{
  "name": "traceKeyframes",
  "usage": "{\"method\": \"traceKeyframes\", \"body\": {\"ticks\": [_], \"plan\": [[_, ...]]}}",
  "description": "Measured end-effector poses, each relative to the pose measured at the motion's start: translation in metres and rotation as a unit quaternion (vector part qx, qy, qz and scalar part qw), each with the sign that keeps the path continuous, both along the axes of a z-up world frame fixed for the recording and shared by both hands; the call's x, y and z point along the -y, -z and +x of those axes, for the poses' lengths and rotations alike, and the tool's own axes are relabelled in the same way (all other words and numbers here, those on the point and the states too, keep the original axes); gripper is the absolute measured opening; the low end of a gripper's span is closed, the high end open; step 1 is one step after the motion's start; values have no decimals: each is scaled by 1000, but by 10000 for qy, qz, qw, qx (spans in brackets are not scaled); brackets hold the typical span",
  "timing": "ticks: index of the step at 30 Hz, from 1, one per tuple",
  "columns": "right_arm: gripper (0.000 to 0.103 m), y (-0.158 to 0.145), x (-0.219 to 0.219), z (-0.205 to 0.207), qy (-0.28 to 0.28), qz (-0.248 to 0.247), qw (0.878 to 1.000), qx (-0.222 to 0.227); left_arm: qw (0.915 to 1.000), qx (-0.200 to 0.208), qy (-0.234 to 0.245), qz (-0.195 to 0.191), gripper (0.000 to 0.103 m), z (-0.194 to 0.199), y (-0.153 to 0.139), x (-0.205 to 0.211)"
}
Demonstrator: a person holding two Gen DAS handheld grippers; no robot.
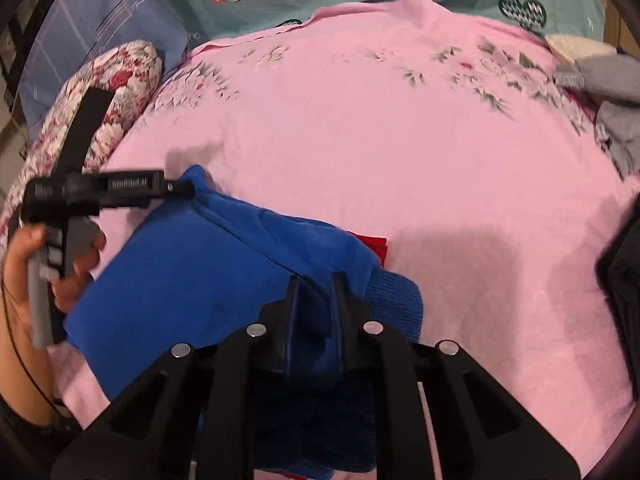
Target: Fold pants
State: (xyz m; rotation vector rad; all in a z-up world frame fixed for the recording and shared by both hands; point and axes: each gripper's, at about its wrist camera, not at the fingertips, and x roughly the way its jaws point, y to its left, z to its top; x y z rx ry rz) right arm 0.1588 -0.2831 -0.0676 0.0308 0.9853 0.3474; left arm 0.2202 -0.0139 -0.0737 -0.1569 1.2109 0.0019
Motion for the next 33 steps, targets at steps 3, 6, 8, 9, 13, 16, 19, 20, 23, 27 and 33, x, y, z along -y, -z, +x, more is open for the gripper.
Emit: {"method": "traceKeyframes", "body": {"ticks": [3,6,8,9,13,16,19,20,23,27,33], "plan": [[19,-7,-8,-5,-71,-179,9998,77,9996,159,-3,240,93,-11,-14,-3],[28,-24,-3,-13,-114,274,9994,193,9981,586,-209,-32,92,-37,-46,-17],[29,-38,3,-15,-158,747,9965,341,9976,641,-80,-247,93,-53,-55,-15],[30,-40,4,-13,-153,918,9950,358,9975,634,-13,-319,93,-57,-55,-11],[32,-27,7,9,35,1311,9914,12,9985,369,315,-248,94,-58,-29,17],[28,-4,29,28,649,1409,9873,-337,9996,242,83,67,95,-52,-2,15],[7,4,53,25,1189,1593,9790,-445,9997,218,-10,-120,95,-57,-5,5],[8,1,52,20,1109,1626,9795,-429,9997,216,-9,-64,94,-59,-9,3],[18,-23,44,-2,925,1560,9834,-26,9993,330,-68,-191,94,-76,-23,-6],[31,-30,29,-30,418,1720,9841,-141,9988,411,70,-256,94,-109,-30,-12],[35,-9,41,-51,373,1517,9872,-320,9999,74,-73,-49,97,-122,-3,-21]]}}
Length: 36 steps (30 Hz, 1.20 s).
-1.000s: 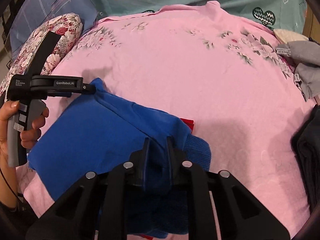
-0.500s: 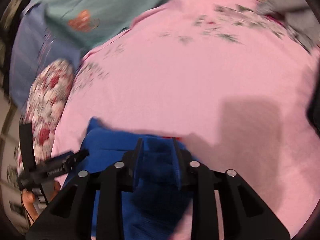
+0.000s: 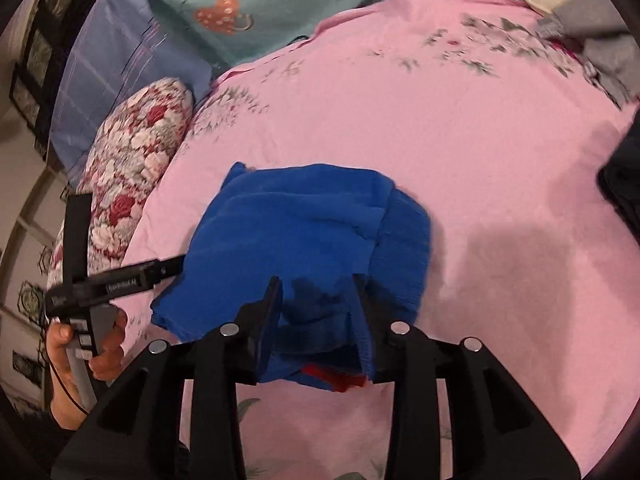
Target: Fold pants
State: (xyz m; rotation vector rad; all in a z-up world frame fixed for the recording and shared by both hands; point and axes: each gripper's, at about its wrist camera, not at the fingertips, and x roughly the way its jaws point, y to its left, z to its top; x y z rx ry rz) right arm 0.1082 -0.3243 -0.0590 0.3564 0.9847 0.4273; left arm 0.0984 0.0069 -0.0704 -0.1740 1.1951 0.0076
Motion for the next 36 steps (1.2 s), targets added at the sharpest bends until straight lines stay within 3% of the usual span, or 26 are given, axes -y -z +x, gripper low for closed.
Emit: {"method": "traceKeyframes", "body": {"ticks": [2,5,7,9,11,15,17,19,22,26,32,36], "plan": [[37,-5,21,-1,602,-96,9981,-90,9999,94,-29,-130,96,-7,-9,-5],[39,-23,13,-12,122,248,9994,187,9995,257,62,-199,96,-19,-22,-7],[50,-28,-1,-20,-135,252,9992,291,9992,275,184,-242,96,-23,-22,-3],[52,-24,-17,-21,-292,52,9992,284,9996,84,259,-35,96,-25,-9,4],[52,-11,-23,-18,-269,-203,9993,131,9997,-64,229,-64,97,-26,4,5],[57,1,-8,-16,243,-924,9954,-92,9998,-26,188,-34,97,-31,0,3],[57,3,4,-22,174,-457,9986,-200,9998,40,193,-14,96,-34,-5,1],[58,-3,7,-28,154,-476,9987,-59,9996,123,244,84,96,-35,-10,3],[74,-7,13,-28,359,-536,9979,81,9993,168,330,109,96,-35,-16,9],[87,-6,22,-20,501,3,9987,64,9986,180,492,-19,96,-32,-18,11],[88,1,21,-5,434,353,9982,-194,9950,77,820,-572,96,-11,-21,17],[88,9,17,5,271,398,9983,-342,9834,-251,1312,-1230,96,12,-12,32]]}}
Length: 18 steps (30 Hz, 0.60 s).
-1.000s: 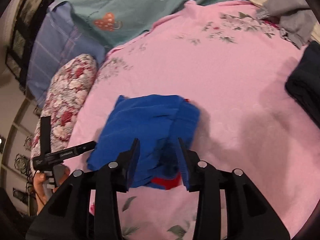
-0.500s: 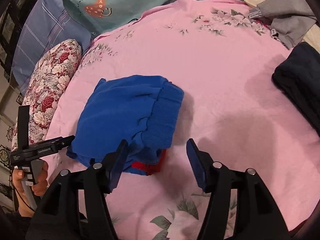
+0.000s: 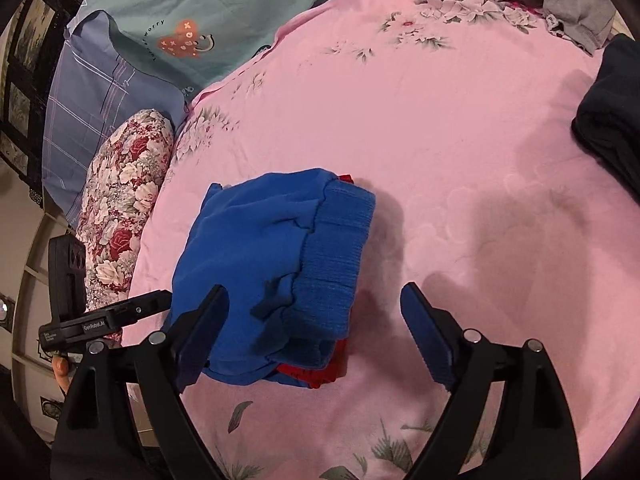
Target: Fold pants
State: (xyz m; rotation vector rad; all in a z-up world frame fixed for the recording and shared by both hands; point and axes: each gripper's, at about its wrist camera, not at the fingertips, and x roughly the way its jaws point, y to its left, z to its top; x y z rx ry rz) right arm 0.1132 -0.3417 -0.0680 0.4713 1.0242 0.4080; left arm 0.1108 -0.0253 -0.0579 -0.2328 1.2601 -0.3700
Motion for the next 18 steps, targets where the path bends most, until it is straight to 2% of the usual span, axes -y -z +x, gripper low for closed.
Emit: {"method": "traceKeyframes", "body": {"ticks": [2,5,8,10,12,14,15,16,18], "plan": [[88,5,-2,6,-110,50,9999,-100,9998,-175,56,-125,96,11,9,4],[88,17,-7,18,-255,190,9989,-339,9975,-438,169,-520,93,27,20,7],[88,20,-18,26,-449,190,9982,-337,9959,-493,280,-698,91,42,22,13],[89,22,-28,33,-645,342,9966,-377,9944,-584,247,-842,83,51,25,13],[89,22,-38,39,-655,205,9971,-314,9937,-635,182,-901,76,57,26,11],[69,21,-43,42,-580,143,9977,-314,9942,-672,32,-840,54,56,24,8],[52,22,-42,44,-519,118,9980,-345,9938,-643,7,-909,47,54,20,8],[46,20,-41,44,-534,160,9979,-323,9940,-579,32,-925,40,50,15,10],[42,13,-43,41,-579,70,9981,-219,9972,-297,100,-673,37,43,-1,16]]}}
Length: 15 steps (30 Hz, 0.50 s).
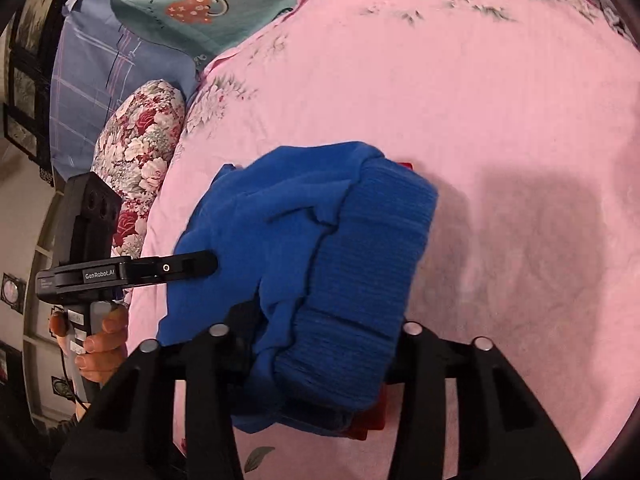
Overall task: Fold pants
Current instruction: 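Lift the folded pants with both tools and place them by the pillowcase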
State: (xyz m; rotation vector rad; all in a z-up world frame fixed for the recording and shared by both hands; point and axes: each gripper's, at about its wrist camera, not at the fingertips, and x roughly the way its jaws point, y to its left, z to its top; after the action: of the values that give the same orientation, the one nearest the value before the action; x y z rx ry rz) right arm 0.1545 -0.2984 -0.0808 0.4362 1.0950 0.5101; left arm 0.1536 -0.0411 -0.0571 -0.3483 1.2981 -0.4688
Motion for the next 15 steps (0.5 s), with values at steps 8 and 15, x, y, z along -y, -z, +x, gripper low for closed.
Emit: {"method": "traceKeyframes", "body": {"ticks": [8,15], "plan": [[39,-95,-37,13,-453,-281,9905,1265,9890,1438,-190,282,35,23,-101,-18],[39,-196,-99,128,-566,-774,9527,2883,9306,3305,-1217,994,36,124,-187,-44]]}}
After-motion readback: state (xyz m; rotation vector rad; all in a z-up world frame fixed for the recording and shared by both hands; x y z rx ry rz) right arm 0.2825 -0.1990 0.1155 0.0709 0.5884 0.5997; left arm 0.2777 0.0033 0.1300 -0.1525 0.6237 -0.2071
